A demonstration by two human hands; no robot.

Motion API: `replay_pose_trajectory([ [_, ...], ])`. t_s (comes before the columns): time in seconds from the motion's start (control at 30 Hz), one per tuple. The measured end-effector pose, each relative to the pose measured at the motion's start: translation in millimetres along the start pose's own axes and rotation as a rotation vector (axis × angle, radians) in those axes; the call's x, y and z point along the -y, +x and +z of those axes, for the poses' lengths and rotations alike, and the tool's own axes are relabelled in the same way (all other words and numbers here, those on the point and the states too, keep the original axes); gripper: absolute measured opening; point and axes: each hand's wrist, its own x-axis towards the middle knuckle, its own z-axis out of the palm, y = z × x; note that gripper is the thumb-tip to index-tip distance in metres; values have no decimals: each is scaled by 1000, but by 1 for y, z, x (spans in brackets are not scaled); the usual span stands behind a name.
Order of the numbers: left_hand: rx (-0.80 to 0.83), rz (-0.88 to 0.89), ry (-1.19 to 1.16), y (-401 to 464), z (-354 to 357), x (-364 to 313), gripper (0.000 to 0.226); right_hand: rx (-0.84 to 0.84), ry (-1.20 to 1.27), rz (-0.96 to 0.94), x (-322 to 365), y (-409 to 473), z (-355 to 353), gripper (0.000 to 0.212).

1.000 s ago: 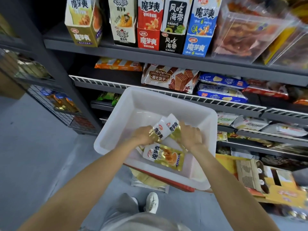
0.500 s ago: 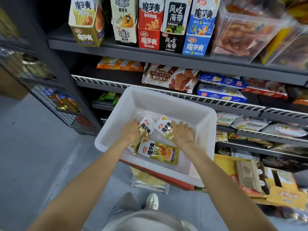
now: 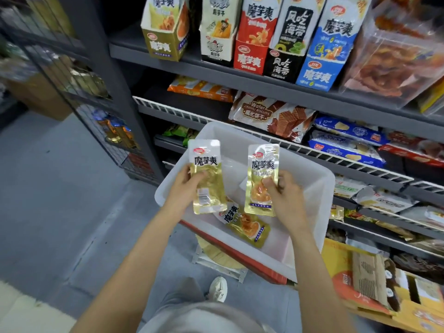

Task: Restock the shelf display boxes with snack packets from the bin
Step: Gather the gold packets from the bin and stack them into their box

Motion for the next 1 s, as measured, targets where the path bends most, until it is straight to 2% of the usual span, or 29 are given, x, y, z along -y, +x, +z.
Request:
replay_pose_trajectory([
  [0.07,-12,-124,-341,-12,-8,3,20,42,126,8,11,-7,7,15],
  [0.1,16,-168,-476,-15,-11,4,31,70,169,16,16,-8,12,10],
  [0.13,19,-196,-561,-18,-21,9,46,112,209,23,23,-10,22,6],
  [0.17,17,-207,-597,-20,-26,9,50,118,247,34,28,-12,26,7],
  [0.3,-66,-207,-589,-17,-46,-1,10,138,452,70,50,-11,36,5],
  [0.43,-46,-154,-522,-19,-76,-17,25,228,500,67,73,-5,57,5],
  [0.53,-62,-72,-529,-16,-94,-28,20,246,494,46,91,2,73,6],
  [0.7,-78,78,-363,4,-132,-49,22,229,465,18,123,22,102,8],
  [0.87,-145,244,-88,53,-180,-75,24,193,437,-19,161,47,139,11],
  [1.0,-63,438,138,98,-216,-106,23,72,438,14,194,70,170,19],
])
